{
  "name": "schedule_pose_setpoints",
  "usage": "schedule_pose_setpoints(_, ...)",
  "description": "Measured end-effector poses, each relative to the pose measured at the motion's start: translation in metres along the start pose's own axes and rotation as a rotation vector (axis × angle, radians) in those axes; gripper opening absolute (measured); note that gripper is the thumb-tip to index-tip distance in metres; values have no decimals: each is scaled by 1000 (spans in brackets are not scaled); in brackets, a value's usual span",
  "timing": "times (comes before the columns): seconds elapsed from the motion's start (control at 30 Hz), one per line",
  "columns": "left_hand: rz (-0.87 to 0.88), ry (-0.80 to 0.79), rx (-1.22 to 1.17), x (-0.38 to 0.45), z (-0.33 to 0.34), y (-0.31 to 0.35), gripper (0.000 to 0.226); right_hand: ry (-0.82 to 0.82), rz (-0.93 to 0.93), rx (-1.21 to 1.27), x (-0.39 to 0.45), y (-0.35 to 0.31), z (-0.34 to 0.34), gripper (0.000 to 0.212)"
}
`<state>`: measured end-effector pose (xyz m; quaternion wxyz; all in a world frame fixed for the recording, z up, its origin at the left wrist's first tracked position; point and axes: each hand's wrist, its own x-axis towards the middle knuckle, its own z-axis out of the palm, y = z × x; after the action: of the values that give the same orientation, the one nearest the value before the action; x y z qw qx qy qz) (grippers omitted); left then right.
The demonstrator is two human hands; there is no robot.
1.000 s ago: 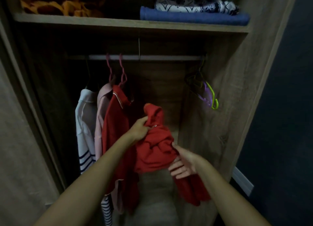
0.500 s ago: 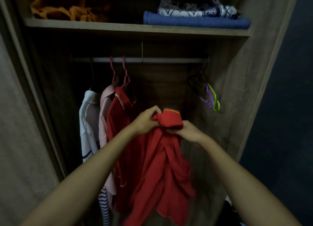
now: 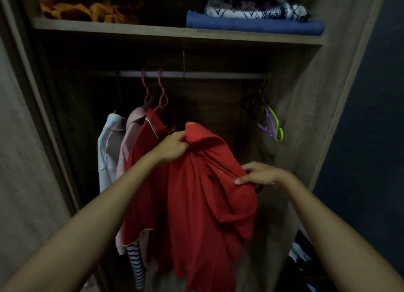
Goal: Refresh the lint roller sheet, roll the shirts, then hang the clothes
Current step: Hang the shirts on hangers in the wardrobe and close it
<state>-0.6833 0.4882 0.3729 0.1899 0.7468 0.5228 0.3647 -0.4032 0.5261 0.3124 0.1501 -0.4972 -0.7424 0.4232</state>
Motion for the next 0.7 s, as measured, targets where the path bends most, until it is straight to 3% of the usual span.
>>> schedule_pose_setpoints(0.1,-108,29,49,2,-3,-3,30,180,-103,170,-6,-5,-9,27)
schedule_pose_setpoints(0.2,-205,25,36,0,1,2,9,356,-219,198,-10,-24,-14,25)
schedule_pose_setpoints(0.33,-142,-64,-174,-5,10,15,35,539,-334,47,-1,-39,-19,17)
schedule_pose_setpoints(0.47,-139,190,31,2,19,0,65,613,-324,-26,2,-39,-18,27)
schedule_pose_setpoints(0.6,-249,450,-30,2,18,1,40,674,-322,-32,0,-31,-15,31)
schedule_pose_setpoints(0.67,-236,470,-46,1,17,1,17,691,-329,-31,-3,-27,-13,25)
schedule_pose_setpoints(0.7,-224,443,-70,2,18,0,24,703,-332,-28,-4,-25,-12,25)
